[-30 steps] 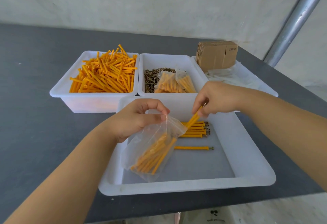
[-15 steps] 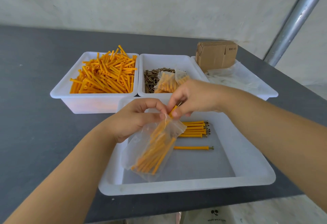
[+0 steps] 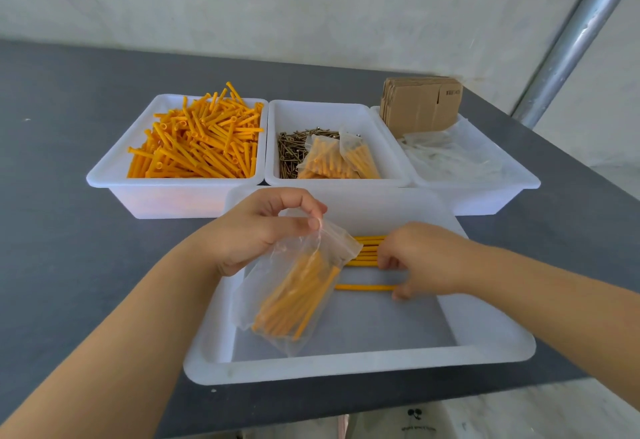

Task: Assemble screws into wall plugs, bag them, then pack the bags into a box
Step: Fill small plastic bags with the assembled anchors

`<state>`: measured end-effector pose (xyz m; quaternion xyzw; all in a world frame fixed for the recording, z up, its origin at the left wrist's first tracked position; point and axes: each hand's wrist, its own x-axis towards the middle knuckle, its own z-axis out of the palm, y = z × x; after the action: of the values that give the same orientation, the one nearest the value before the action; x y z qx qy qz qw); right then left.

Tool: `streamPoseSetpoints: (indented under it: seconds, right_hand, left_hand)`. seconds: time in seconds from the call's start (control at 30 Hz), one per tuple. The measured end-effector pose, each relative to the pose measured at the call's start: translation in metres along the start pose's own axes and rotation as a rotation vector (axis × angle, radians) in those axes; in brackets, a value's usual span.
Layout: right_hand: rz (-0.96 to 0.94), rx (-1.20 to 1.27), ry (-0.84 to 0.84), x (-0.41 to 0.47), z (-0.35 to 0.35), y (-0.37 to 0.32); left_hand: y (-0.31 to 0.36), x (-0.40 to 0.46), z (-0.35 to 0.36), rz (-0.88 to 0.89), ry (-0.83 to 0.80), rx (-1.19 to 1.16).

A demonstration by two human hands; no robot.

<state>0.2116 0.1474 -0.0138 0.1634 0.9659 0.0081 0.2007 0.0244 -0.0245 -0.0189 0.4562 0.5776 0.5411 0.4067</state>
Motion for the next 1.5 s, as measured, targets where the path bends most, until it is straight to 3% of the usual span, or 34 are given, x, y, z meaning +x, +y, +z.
streamPoseSetpoints:
  seconds: [0.27,0.63,1.0,1.1,1.2,1.4,1.5]
  right_hand:
    - [-0.004,-0.06,0.093,0.008,0.009,0.0]
    - [0.004,-0.108,0.017,0.005,0.01,-0.004]
    - [-0.004,-0.006,-0.027,-0.003,0.003,0.005]
    - [0.015,0.147,-0.041,-0.006,-0.009,0.013]
    - [0.031,0.47,-0.041,-0.01,-0.023,0.025]
    - [0.072,0.802,0.296,-0.017,-0.049,0.052]
    - [-0.008,0.934,0.417,-0.017,-0.065,0.051]
  left_hand:
    - [0.0,-0.001,0.001,-0.001,0.018,0.014]
    - [0.001,-0.002,0.002,-0.01,0.032,0.06]
    - [0.0,-0.002,0.001,-0.024,0.027,0.086]
    - [0.001,-0.003,0.001,-0.029,0.027,0.075]
    - [0.001,-0.002,0.001,-0.028,0.033,0.071]
    - [0.0,-0.002,0.002,-0.027,0.019,0.062]
    - [0.0,-0.001,0.002,-0.025,0.024,0.063]
